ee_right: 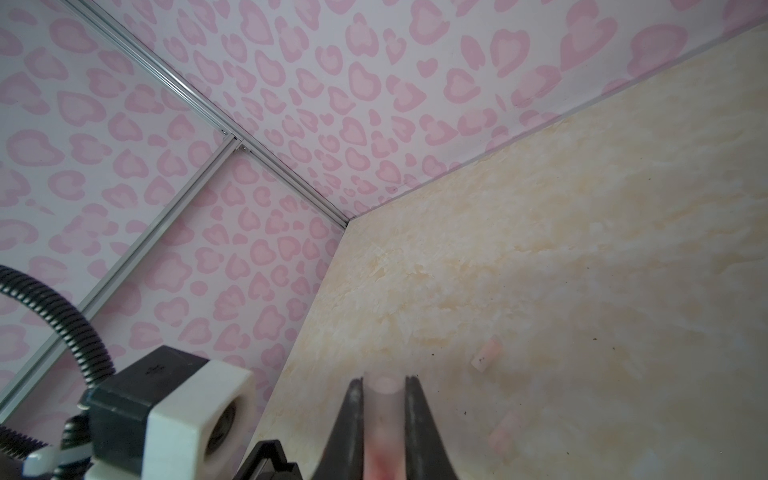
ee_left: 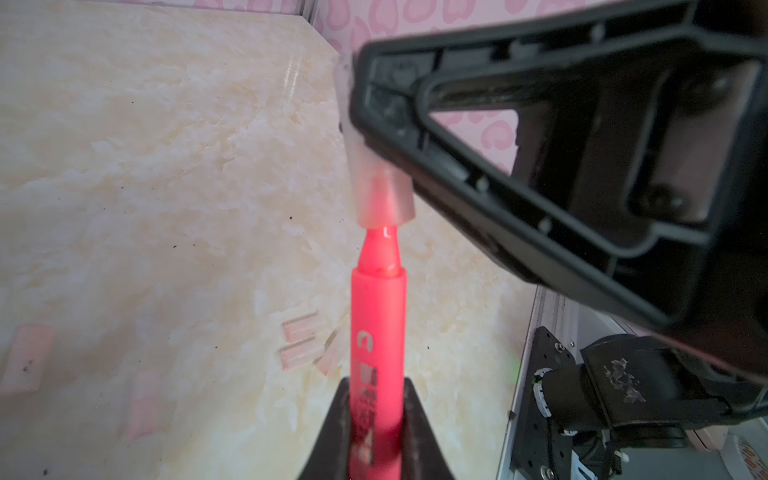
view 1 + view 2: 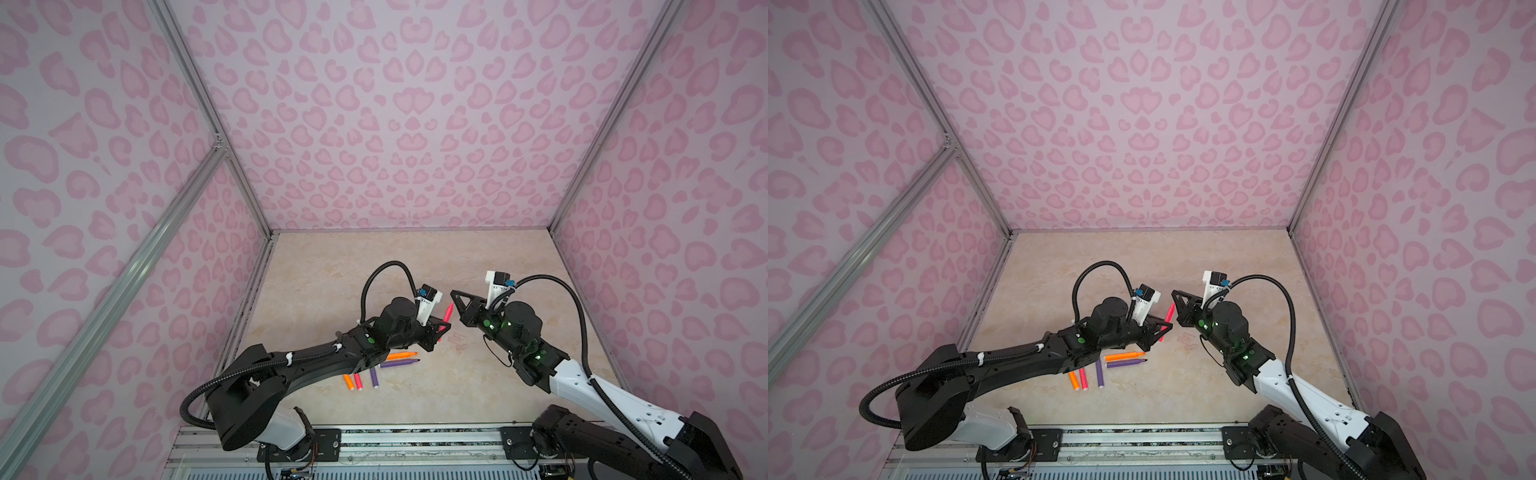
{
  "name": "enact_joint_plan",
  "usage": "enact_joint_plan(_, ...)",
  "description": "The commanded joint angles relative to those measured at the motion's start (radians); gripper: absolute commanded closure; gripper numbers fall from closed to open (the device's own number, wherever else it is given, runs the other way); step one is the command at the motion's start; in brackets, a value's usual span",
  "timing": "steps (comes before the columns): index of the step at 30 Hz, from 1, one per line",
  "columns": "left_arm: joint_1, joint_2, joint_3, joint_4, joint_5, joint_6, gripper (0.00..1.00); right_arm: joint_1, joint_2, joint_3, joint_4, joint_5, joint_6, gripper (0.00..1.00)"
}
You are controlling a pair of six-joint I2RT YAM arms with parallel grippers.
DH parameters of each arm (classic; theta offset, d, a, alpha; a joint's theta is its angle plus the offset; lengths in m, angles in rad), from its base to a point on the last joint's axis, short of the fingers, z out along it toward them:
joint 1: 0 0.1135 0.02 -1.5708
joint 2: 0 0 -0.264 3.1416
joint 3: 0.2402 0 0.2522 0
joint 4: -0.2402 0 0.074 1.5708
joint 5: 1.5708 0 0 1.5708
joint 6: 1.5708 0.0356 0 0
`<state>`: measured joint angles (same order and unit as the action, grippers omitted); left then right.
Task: Insert the pens into the pen caps
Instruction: 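Lower the cap with the right gripper onto the highlighter tip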
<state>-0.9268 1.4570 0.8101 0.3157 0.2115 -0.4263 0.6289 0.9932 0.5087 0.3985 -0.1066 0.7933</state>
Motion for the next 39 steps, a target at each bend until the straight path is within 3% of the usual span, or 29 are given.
enact_joint_plan(1, 0.004, -0.031, -0.017, 0.038, -0.023, -0.003, 0.96, 0.014, 0.009, 0.001, 0.037, 0.006, -0.003, 1.00)
enact_joint_plan(24, 0.057, -0.144, -0.124, 0.149, -0.004, -0.023, 0.96, 0.111, 0.030, -0.061, 0.218, -0.026, -0.018, 1.00)
enact_joint_plan(28, 0.057, -0.140, -0.108, 0.112, -0.039, -0.009, 0.96, 0.138, 0.038, -0.034, 0.157, 0.016, -0.034, 1.00)
enact_joint_plan(32, 0.057, -0.133, -0.082, 0.033, -0.145, 0.000, 0.96, 0.202, 0.053, 0.033, 0.017, 0.117, -0.087, 1.00)
enact_joint_plan(39, 0.051, -0.161, -0.072, -0.050, -0.316, 0.015, 0.96, 0.234, 0.095, 0.052, 0.003, 0.149, -0.100, 1.00)
